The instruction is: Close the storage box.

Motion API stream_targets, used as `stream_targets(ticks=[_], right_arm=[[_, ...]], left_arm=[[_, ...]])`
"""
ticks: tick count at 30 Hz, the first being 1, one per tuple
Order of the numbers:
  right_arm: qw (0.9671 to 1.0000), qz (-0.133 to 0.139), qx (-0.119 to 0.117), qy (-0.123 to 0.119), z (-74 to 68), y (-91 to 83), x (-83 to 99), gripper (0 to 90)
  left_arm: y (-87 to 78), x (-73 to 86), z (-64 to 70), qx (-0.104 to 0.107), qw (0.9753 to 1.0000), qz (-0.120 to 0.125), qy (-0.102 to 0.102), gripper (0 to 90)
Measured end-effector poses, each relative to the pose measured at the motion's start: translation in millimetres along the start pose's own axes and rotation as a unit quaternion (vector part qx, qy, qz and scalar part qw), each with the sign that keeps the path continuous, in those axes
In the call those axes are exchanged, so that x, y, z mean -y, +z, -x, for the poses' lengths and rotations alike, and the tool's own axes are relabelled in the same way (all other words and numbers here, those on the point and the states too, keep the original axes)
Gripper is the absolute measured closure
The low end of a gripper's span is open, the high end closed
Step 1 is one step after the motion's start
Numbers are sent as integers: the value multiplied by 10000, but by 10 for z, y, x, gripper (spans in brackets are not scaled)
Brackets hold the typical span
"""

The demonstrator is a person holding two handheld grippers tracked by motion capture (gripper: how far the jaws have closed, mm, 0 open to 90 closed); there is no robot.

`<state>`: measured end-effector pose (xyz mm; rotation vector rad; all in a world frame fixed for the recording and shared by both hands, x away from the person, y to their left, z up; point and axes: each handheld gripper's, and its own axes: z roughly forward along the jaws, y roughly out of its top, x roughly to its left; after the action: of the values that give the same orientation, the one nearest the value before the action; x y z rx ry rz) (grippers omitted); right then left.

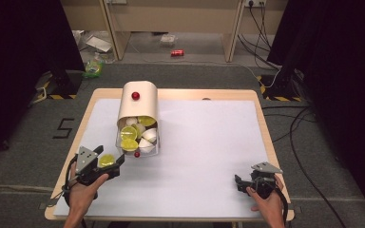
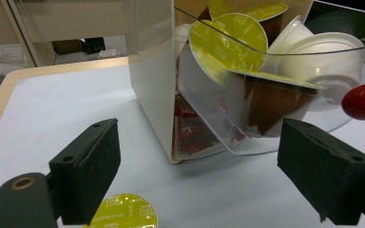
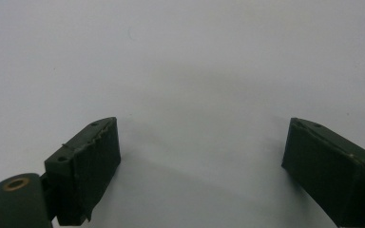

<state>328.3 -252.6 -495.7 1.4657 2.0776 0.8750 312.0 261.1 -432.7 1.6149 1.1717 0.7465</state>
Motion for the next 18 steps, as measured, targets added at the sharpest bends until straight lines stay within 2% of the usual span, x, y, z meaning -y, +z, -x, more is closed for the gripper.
stream_targets(ticks=[18], right_arm=[[10000,0,-1,1,0,0,0,125]], left_arm=[[110,-37,-53,-35,9999,9,-104,124]])
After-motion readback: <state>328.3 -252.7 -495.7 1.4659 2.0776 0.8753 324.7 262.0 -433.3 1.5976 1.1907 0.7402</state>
